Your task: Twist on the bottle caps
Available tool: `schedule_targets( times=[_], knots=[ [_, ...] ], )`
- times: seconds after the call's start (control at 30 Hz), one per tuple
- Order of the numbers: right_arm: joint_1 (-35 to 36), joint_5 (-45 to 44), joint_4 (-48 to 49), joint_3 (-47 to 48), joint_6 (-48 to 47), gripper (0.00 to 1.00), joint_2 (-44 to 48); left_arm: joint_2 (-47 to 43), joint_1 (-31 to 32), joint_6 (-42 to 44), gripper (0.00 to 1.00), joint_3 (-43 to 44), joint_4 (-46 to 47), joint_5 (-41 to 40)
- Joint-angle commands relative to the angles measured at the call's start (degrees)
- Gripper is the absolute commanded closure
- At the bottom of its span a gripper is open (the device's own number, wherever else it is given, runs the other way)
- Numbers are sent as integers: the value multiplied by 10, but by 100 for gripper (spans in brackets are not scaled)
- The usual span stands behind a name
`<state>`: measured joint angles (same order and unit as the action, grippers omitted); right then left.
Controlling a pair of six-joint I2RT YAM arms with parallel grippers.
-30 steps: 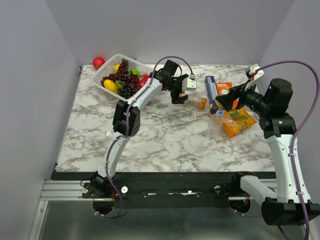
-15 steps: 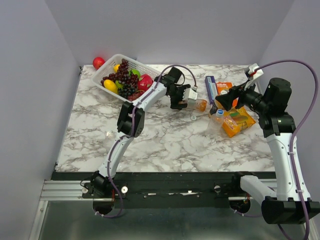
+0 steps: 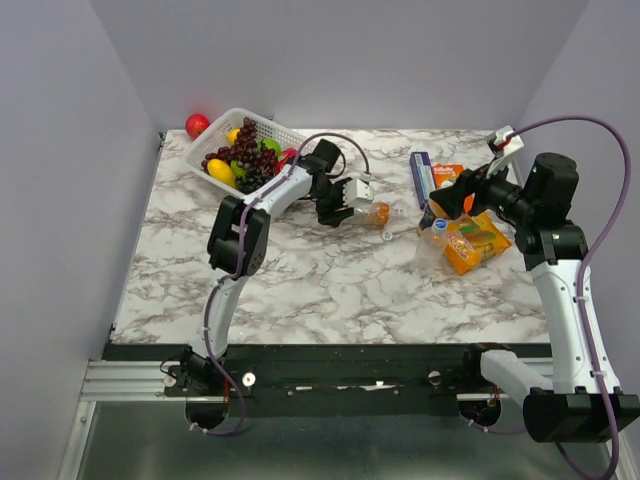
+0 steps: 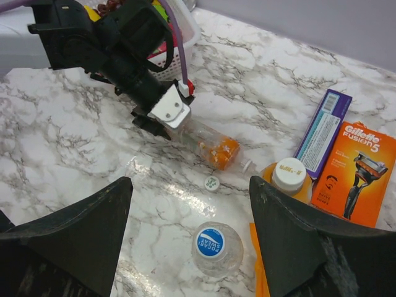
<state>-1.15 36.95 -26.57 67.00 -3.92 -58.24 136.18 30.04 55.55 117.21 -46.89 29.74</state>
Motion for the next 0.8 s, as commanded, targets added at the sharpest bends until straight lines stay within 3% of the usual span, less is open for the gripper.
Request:
schedule_targets(
  times=[0.0,0.17,0.3,0.47,0.63,0.77],
  knots=[
    [-3,8,11,7,15,16,0,-88,-6,-75,41,-86,-12,-56],
    [-3,16,18,-2,27,16,6,-203,-5,-202,41,-257,27,-106],
    [-3,25,26,-8,37,16,11,-267,-4,-353,40,-367,63,-128],
    [-3,30,27,-11,37,16,19,-320,5,-428,35,-484,103,-134],
    [-3,30,28,-16,57,17,29,-318,9,-463,18,-494,123,-157],
    [-3,29,29,-21,59,16,40,-282,12,-453,17,-454,112,-172]
  ],
)
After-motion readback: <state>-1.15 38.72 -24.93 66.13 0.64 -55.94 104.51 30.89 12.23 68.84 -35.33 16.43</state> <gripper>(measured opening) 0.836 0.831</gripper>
